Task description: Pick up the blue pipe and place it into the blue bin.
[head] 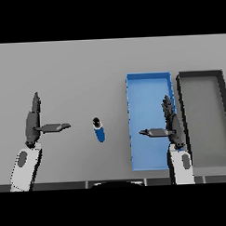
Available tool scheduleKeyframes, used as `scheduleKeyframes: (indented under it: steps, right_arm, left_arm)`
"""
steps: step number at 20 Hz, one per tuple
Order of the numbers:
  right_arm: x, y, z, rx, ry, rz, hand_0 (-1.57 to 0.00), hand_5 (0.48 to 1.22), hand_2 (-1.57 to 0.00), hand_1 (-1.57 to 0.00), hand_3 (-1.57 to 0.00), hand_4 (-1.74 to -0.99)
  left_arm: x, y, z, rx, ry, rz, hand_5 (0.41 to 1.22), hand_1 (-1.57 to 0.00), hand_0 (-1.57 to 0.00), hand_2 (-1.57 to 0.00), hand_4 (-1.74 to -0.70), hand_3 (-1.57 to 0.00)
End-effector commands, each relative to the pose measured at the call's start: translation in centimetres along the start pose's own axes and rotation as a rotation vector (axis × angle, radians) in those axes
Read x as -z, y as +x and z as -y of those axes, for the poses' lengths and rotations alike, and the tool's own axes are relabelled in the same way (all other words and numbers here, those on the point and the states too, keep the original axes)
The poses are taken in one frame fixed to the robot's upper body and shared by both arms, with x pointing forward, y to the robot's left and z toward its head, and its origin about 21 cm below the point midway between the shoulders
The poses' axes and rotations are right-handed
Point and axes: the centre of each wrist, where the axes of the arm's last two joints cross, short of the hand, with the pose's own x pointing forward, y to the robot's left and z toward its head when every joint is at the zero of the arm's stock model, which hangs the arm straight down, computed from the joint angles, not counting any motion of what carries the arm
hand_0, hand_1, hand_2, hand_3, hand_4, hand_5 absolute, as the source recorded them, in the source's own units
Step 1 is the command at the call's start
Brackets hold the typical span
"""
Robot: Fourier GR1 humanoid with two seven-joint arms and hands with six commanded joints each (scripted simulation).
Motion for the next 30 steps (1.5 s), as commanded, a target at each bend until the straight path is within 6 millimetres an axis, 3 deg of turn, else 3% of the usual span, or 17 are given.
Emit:
scheduleKeyframes:
  steps: [1, 6, 7, 9, 16, 19, 24, 30]
  right_arm:
    - [0.0, 0.0, -0.1, 0.001, 0.000, 0.000, 0.00, 0.617, 0.00, 0.00, 0.00, -1.225]
    - [-0.2, -0.2, -0.9, 0.008, 0.006, -0.003, 0.00, 0.617, 0.00, 0.00, 0.00, -1.225]
    - [-0.9, 0.3, -0.4, -0.085, 0.062, 0.057, 0.00, 0.617, 0.00, 0.00, 0.00, -1.225]
    - [-2.0, 0.7, -0.3, -0.181, 0.124, 0.096, 0.00, 0.618, 0.00, 0.00, 0.00, -1.225]
    - [-2.7, 1.4, -0.3, -0.279, 0.126, 0.072, 0.00, 0.597, 0.00, 0.00, 0.00, -1.185]
    - [-2.3, 1.2, -0.1, -0.286, 0.136, 0.078, 0.00, 0.605, 0.00, 0.00, 0.00, -1.193]
    - [-2.3, 1.3, -0.5, -0.281, 0.157, 0.092, 0.00, 0.612, 0.00, 0.00, 0.00, -1.208]
    - [-2.9, 1.6, -0.8, -0.273, 0.151, 0.094, 0.00, 0.620, 0.00, 0.00, 0.00, -1.223]
  left_arm:
    - [0.0, 0.0, -0.1, 0.000, 0.001, 0.004, 0.591, 0.00, 0.00, 0.00, -1.07, 0.00]
    - [-0.2, -0.2, -0.7, 0.002, -0.003, 0.013, 0.591, 0.00, 0.00, 0.00, -1.07, 0.00]
    - [-0.3, 0.1, -1.8, 0.070, -0.166, 0.051, 0.591, 0.00, 0.00, 0.00, -1.07, 0.00]
    - [-0.3, 0.6, -3.7, 0.132, -0.323, 0.067, 0.589, 0.00, 0.00, 0.00, -1.07, 0.00]
    - [-0.2, 1.1, -4.7, 0.145, -0.457, 0.080, 0.605, 0.00, 0.00, 0.00, -1.09, 0.00]
    - [-1.7, 1.4, -3.8, 0.133, -0.598, 0.103, 0.567, 0.00, 0.00, 0.00, -1.10, 0.00]
    - [-3.5, 1.2, 0.0, 0.114, -0.772, 0.080, 0.497, 0.00, 0.00, 0.00, -1.16, 0.00]
    - [-4.5, 0.5, 4.1, 0.140, -0.813, 0.114, 0.464, 0.00, 0.00, 0.00, -1.19, 0.00]
